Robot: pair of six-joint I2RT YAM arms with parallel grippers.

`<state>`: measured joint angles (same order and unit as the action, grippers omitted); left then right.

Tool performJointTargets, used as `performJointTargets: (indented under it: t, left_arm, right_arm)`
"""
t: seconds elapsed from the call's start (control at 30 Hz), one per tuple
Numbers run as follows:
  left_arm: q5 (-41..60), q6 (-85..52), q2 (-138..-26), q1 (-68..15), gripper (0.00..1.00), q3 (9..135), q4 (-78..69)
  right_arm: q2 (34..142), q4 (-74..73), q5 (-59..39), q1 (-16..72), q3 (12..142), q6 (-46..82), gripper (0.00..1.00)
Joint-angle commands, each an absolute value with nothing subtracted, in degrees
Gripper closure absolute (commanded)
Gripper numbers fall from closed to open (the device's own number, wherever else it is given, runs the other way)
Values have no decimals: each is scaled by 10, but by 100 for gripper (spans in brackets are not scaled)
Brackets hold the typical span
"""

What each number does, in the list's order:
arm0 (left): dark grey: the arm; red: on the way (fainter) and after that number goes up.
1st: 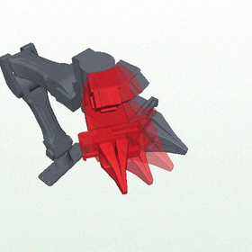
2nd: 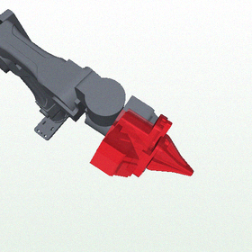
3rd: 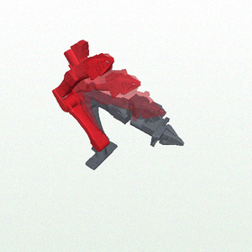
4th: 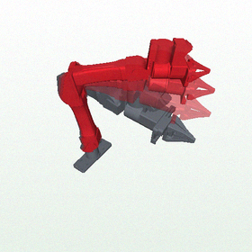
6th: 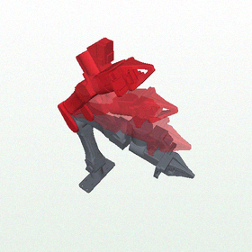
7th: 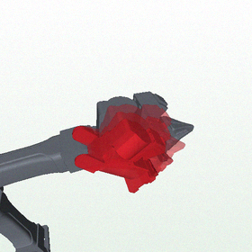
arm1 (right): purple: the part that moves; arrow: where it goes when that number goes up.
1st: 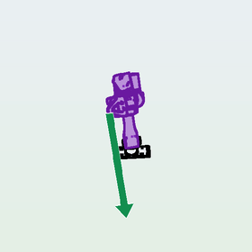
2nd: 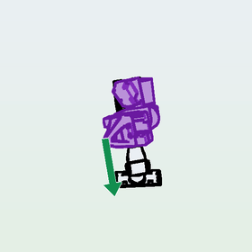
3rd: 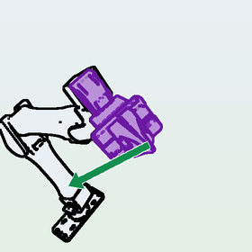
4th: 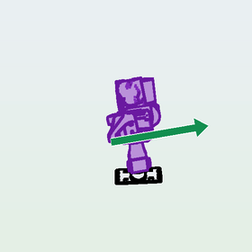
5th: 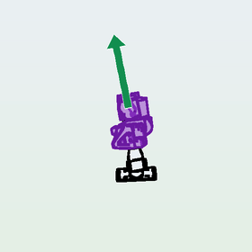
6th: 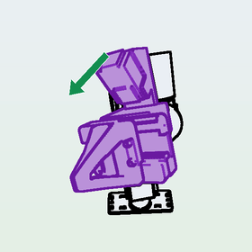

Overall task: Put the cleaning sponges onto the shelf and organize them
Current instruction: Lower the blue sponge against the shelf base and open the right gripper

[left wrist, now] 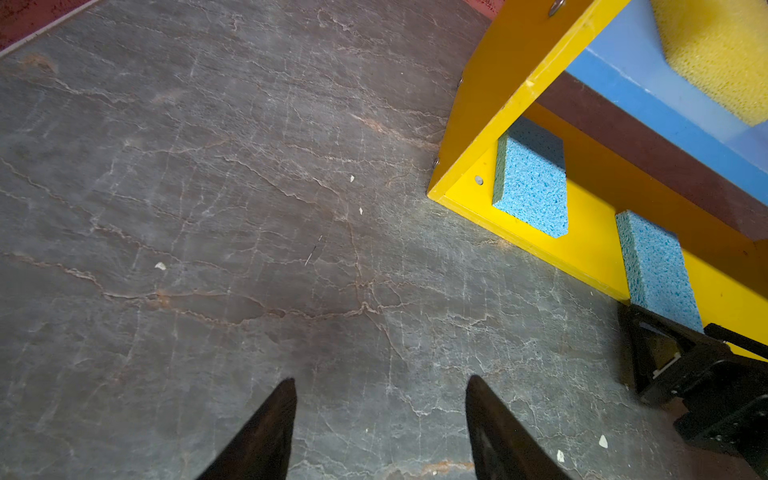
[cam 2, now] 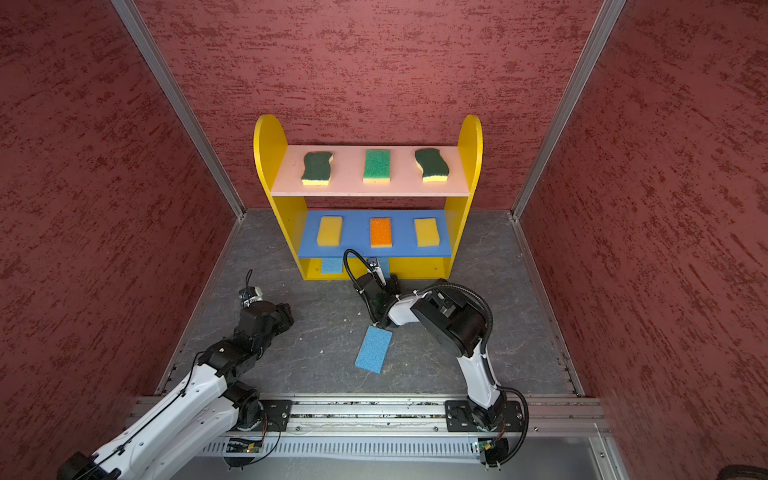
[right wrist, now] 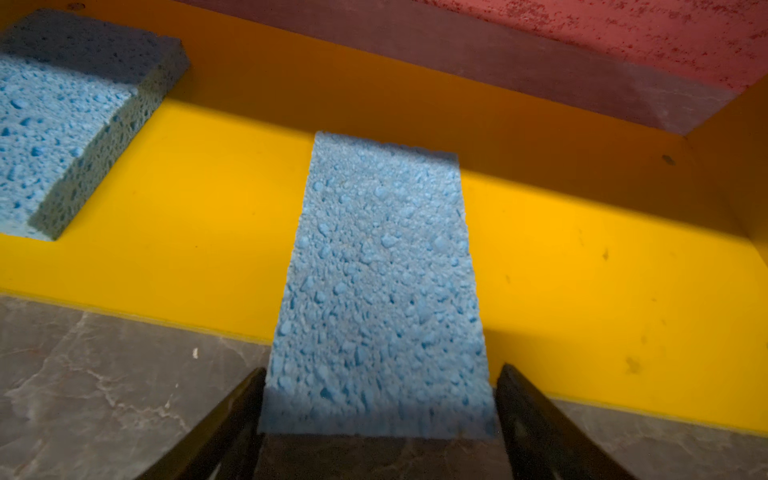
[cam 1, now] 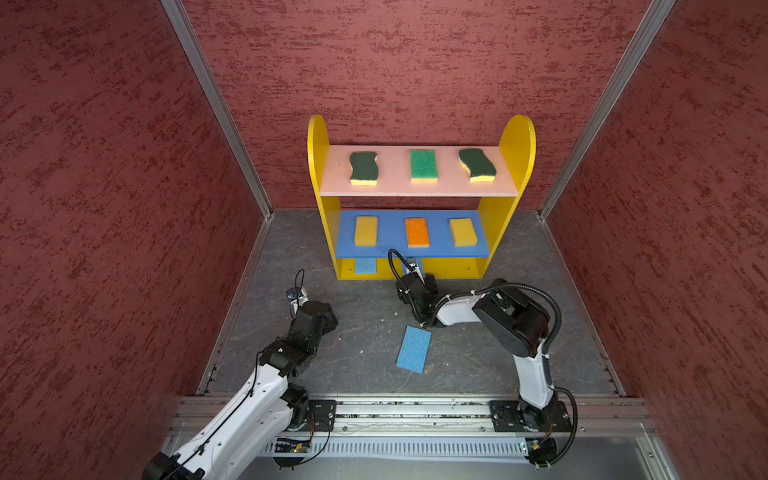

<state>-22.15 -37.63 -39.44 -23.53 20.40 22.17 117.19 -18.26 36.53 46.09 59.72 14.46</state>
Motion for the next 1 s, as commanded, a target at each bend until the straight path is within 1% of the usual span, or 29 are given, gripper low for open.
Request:
performJointTargets:
  t: [0.0,0.1,0.4,0.97]
  left_arm:
    - [-225,-371,-397,-237,34,199,213]
    - [-226,-373,-397,-237,34,199,214]
    - [-228,-374,-393,-237,34,200,219]
    - [-229,-375,-377,-237,34,196,226]
  right_arm:
    - [1101,-304,383,447,635,144,9]
    - [1081,-300,369,447,625,147,6]
    - [1040,-262,336,447,601,164,5]
    - [982,-201,335,474,527,229,9]
